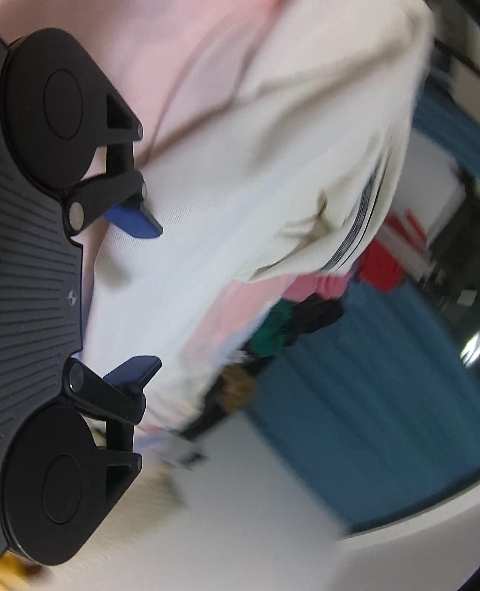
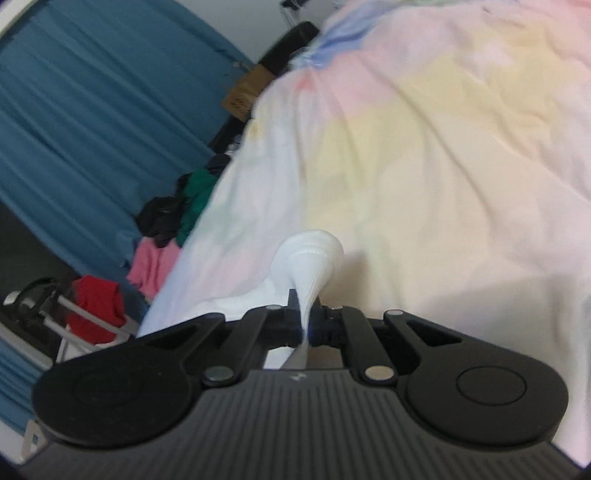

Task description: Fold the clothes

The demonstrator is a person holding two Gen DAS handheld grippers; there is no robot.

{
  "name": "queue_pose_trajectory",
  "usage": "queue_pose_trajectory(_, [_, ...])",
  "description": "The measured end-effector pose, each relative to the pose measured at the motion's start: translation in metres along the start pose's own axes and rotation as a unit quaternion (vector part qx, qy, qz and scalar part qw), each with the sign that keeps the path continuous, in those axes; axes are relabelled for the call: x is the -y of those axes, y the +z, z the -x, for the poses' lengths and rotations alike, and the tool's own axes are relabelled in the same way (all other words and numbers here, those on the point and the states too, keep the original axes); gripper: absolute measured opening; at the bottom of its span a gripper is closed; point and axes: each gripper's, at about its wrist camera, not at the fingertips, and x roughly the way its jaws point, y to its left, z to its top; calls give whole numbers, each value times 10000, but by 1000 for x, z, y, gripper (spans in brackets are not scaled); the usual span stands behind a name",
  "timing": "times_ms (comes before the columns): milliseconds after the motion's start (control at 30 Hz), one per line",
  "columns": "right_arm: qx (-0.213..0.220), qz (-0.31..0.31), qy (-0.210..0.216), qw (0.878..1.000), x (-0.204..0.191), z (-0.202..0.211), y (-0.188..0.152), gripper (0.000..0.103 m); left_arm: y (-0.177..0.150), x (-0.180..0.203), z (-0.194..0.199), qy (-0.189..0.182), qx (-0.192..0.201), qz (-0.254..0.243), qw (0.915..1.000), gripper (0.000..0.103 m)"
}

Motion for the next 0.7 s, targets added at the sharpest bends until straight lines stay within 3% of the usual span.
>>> queue_pose_trajectory(67, [-21, -176, -68, 9998, 6, -4, -3, 6, 15, -23, 17, 361, 422, 551, 9969, 84])
queue_pose_trajectory(133, [20, -168, -84, 9998, 4, -5, -5, 6, 29, -50, 31, 815, 865, 1162, 9861, 84])
queue_pose_trajectory(267, [105, -77, -139, 9998, 0, -4, -8, 6, 46, -117, 43, 1485, 1626, 2409, 9452, 83])
queue_pose_trajectory(367, [147, -69, -152, 9998, 1, -3, -10, 6, 57, -147, 41, 1352, 1906, 3013, 9245, 75])
queue_pose_trajectory(400, [150, -94, -140, 9997, 1, -3, -10, 6, 62, -154, 40, 1299, 1963, 3100, 9211, 73])
queue_pose_trajectory(467, [150, -104, -114, 9998, 2, -3, -9, 6, 76, -160, 37, 1284, 1990, 2968, 9251, 60])
queue_pose_trajectory(500, [152, -105, -102, 9998, 3, -2, -9, 6, 83, -164, 37, 1277, 1959, 2912, 9277, 47])
queue_pose_trajectory(533, [159, -92, -89, 9998, 3, -2, -10, 6, 87, -168, 37, 1271, 1871, 2867, 9309, 20])
queue_pose_trajectory(567, [168, -71, -79, 9998, 4, -2, -10, 6, 91, -168, 40, 1307, 1853, 2742, 9346, 6])
queue_pose_trajectory(700, [186, 118, -130, 9997, 0, 0, -10, 6, 101, -138, 73, 1605, 2172, 1948, 9429, 7])
